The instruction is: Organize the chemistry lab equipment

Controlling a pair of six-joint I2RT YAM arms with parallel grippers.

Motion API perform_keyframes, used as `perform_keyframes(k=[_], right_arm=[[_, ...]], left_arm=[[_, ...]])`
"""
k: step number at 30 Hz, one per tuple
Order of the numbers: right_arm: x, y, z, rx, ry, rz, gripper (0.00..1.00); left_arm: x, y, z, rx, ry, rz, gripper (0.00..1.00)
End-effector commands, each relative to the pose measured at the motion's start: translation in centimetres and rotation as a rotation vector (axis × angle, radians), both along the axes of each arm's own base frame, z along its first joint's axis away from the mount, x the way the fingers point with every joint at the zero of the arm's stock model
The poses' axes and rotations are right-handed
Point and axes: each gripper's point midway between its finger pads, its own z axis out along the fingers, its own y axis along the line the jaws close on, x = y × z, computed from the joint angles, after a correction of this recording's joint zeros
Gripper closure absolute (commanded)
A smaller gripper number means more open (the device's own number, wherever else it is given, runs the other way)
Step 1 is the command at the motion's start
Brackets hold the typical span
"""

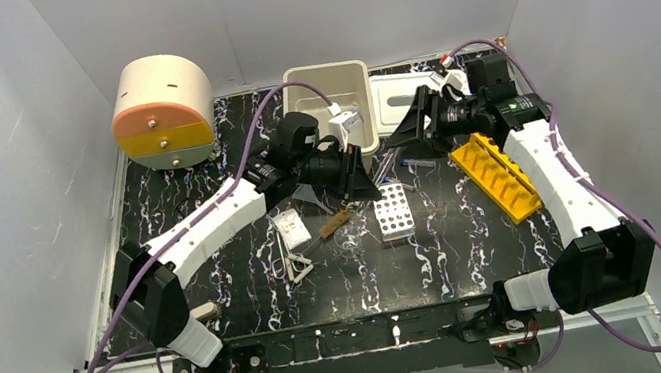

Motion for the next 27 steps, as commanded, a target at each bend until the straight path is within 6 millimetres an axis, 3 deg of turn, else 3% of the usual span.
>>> perform_keyframes(k=[1,5,10,27], right_arm=[[-0.3,0.9,2.3,0.091,-0.078,0.075,0.32],[0.0,0.9,1.5,0.082,-0.048,0.063,0.35],[0.2,0.8,0.4,0.075,-0.012,0.058,0.46],[-0.8,1.7,0.7,0.173,0.037,0.108,0.62]], left_arm=[[-1.8,0.5,2.5,-0.045,-0.032,-0.089,0.91],[-1.9,0.5,2.7,-0.042,-0.038,-0.106,0.91],[-1.8,0.7,2.6,-0.028,-0.047,-0.113,0.91],[-2.0,0.8,2.1,-0.008,-0.041,-0.172,0.91]])
